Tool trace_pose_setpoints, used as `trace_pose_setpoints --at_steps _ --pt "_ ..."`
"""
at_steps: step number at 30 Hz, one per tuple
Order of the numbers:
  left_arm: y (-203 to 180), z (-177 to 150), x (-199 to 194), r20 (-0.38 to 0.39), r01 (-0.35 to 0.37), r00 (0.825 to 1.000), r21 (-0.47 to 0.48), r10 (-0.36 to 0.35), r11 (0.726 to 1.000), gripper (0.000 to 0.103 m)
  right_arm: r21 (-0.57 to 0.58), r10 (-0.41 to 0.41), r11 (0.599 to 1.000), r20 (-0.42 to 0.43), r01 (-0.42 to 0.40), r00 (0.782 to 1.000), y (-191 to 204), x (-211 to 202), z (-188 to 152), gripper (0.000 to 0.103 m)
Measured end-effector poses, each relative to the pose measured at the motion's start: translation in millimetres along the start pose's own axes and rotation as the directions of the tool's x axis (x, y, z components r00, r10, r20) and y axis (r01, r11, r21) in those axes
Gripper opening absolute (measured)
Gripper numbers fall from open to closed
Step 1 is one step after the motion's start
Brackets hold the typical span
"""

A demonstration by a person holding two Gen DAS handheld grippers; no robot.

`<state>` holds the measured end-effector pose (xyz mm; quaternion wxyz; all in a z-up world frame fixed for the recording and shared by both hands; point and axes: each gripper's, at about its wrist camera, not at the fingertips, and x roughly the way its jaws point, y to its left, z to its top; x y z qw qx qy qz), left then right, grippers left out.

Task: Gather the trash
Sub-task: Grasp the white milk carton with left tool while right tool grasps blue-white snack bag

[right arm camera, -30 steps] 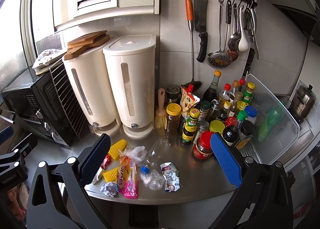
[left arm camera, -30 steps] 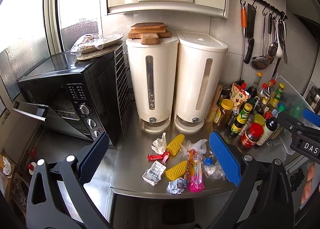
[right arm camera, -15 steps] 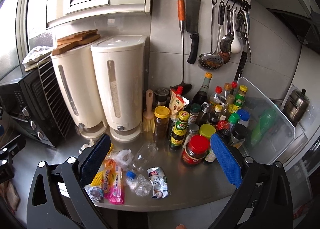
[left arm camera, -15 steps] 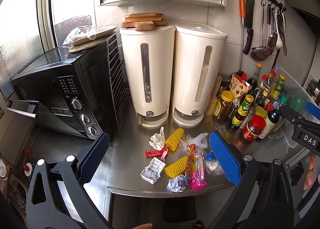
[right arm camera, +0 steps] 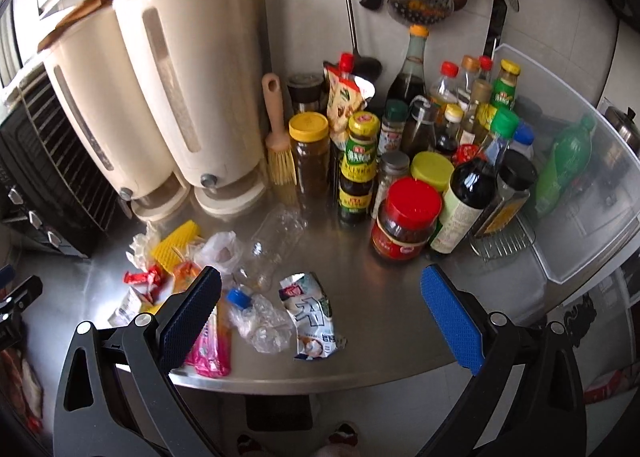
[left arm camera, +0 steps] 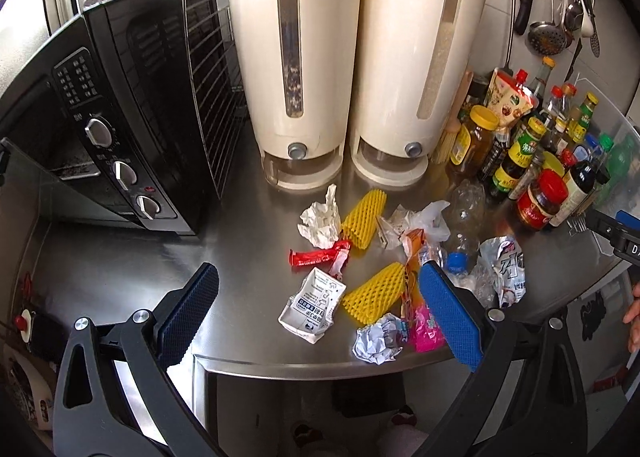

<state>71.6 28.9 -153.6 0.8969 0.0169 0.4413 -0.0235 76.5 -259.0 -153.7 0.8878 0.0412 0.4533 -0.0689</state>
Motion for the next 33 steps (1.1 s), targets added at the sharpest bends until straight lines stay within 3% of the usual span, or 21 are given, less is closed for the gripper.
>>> trace_pose_setpoints --at_steps 6,16,19,33 --pt "8 -18 45 -0.082 -0.005 0.997 0.017 0.007 1.0 0.095 0.002 0.026 1.0 -0.105 -0.026 0.994 -6 50 -23 0.098" --pt "9 -47 92 -0.163 0.024 0.987 0.115 -0.005 0.993 0.09 -0.057 0.026 0.998 -0.16 -0.036 0.987 -3 93 -44 0.072" --pt "9 -54 110 -0.202 0.032 0.979 0.14 -0.004 0.99 0.085 -0.092 0.029 0.995 -0.181 -0.047 0.983 -1 104 -51 0.072" --pt "11 -67 158 -0.3 0.084 0.954 0.199 -0.021 0.976 0.08 -0.131 0.049 0.987 -0.28 -0.089 0.959 3 150 -71 0.065"
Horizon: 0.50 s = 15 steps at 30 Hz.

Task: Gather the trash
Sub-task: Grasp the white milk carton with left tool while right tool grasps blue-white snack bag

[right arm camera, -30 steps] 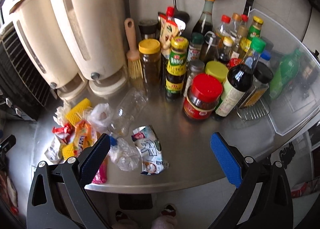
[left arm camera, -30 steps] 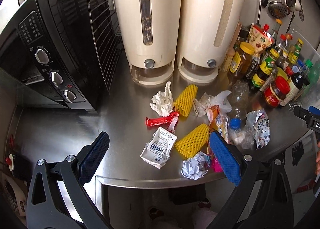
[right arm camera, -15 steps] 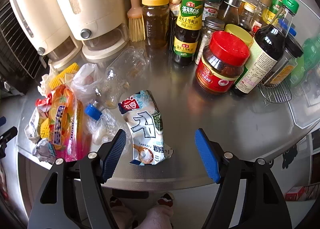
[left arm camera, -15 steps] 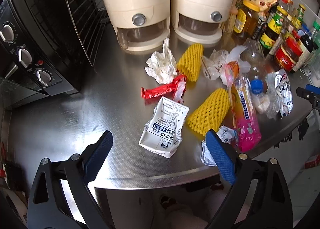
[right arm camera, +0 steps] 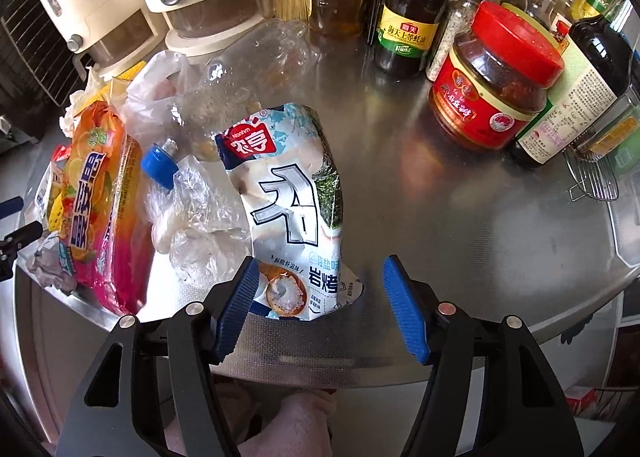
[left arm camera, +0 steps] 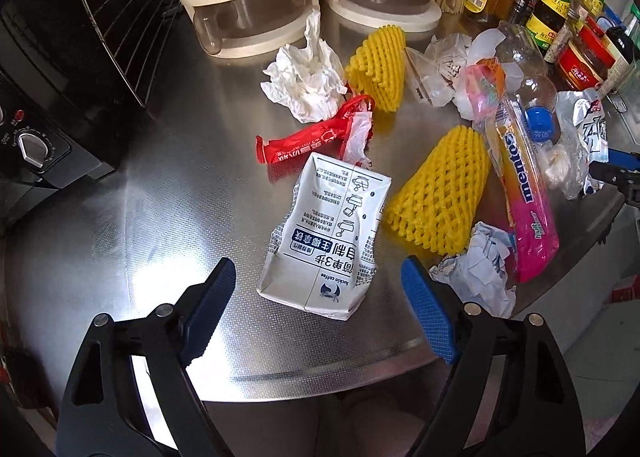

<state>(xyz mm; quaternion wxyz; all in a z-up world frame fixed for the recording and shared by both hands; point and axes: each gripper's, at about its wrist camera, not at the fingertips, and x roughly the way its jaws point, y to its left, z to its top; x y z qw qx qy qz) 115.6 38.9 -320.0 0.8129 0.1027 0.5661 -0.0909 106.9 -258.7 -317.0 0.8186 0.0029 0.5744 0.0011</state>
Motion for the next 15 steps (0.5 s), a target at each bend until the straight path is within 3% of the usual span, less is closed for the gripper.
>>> trace_pose_setpoints --at_steps 11,15 --pt "2 -1 24 -0.061 0.055 0.997 0.017 -0.054 0.998 0.075 0.011 0.039 0.999 -0.032 -0.038 0.999 0 14 8 0.059" --pt "4 -1 23 -0.042 0.055 0.998 0.023 -0.054 0.998 0.067 0.027 0.084 0.996 -0.039 -0.083 0.996 -1 15 11 0.048"
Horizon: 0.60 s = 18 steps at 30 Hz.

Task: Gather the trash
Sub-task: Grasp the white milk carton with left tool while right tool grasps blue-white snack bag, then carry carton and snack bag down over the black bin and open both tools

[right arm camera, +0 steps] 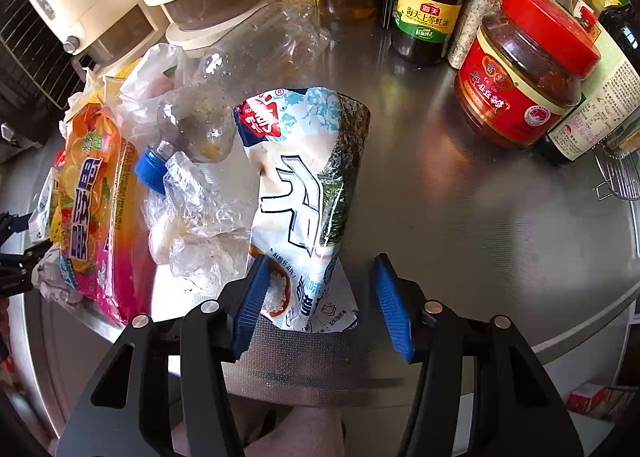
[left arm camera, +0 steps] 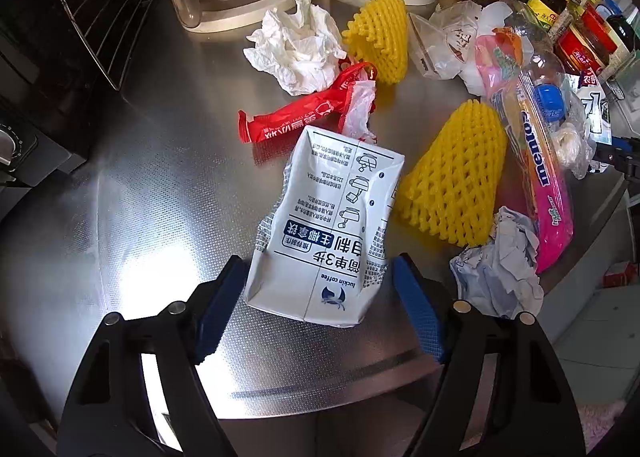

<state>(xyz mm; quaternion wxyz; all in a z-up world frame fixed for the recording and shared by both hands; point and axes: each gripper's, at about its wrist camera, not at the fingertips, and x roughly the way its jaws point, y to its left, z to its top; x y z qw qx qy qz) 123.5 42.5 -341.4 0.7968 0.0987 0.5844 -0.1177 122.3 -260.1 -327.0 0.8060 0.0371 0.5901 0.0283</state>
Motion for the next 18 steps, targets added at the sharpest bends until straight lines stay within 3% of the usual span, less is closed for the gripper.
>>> trace_pose_setpoints --at_steps 1,8,9,10,13,18 --pt "1 0 -1 0.006 0.001 1.0 -0.003 -0.001 1.0 0.061 0.009 0.021 1.0 -0.003 -0.021 1.0 -1 0 1 0.041" --pt "5 4 -2 0.014 0.004 1.0 -0.012 -0.004 1.0 0.058 0.022 0.022 1.0 0.016 -0.022 1.0 0 -10 1 0.022" --pt "3 1 -5 0.016 0.009 1.0 -0.019 -0.009 1.0 0.057 0.021 0.013 1.0 0.025 -0.014 1.0 1 -14 0 0.012" --pt "3 -1 -7 0.017 0.013 1.0 -0.023 -0.012 1.0 0.057 0.021 0.007 1.0 0.036 -0.008 0.999 1 -19 -1 0.007" --pt "1 -4 -14 0.029 0.007 1.0 -0.031 -0.006 0.999 0.05 0.014 -0.008 1.0 0.052 0.007 0.999 2 -26 -4 0.004" --pt "0 -8 -31 0.059 -0.005 0.998 -0.046 0.008 0.999 0.048 0.02 -0.018 1.0 0.085 0.017 0.996 0 -41 -12 0.003"
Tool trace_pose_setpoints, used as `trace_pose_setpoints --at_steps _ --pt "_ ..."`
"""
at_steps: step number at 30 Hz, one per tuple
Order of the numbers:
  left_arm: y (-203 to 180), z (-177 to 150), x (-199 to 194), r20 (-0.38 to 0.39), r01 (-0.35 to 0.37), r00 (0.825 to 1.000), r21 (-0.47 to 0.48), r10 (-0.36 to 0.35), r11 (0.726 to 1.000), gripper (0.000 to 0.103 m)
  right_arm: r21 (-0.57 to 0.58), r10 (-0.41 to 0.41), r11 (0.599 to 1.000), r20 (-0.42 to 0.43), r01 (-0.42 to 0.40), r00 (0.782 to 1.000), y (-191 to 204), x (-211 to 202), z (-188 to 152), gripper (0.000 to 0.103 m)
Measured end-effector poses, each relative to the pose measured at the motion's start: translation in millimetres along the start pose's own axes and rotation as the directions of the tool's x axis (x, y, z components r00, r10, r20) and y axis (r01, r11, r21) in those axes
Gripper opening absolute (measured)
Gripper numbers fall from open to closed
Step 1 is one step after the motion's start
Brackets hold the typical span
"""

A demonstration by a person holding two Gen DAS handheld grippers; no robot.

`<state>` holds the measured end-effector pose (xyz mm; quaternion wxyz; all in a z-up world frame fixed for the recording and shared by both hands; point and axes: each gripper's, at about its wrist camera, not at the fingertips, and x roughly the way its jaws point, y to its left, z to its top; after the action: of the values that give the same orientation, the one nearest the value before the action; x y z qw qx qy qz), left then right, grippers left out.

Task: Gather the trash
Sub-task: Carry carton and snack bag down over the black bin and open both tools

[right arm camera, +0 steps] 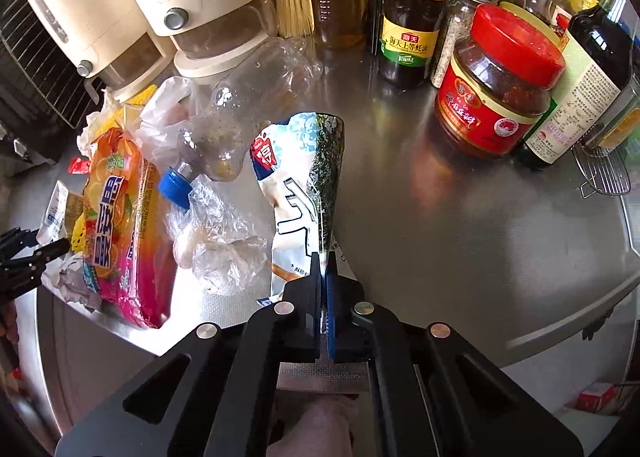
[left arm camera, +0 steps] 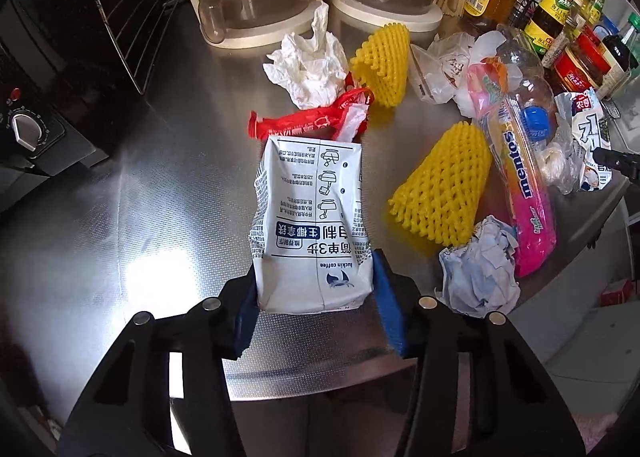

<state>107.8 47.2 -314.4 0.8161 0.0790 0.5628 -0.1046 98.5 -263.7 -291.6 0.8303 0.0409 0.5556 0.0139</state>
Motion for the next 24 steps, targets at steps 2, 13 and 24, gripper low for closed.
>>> trace_pose_setpoints --at_steps 2,13,24 --pt "-1 -2 -7 0.013 -0.007 1.0 0.001 0.007 1.0 0.048 0.001 -0.001 1.0 0.014 0.001 1.0 -1 -8 -3 0.003" --pt "-25 -37 -83 0.12 0.009 0.993 0.009 -0.01 1.0 0.048 -0.031 0.047 0.999 0.095 -0.044 0.994 11 -67 -31 0.003" --pt "-64 -116 -112 0.095 0.091 0.992 -0.029 -0.088 0.995 0.048 -0.131 0.137 0.982 0.006 -0.135 0.99 49 -88 -118 0.003"
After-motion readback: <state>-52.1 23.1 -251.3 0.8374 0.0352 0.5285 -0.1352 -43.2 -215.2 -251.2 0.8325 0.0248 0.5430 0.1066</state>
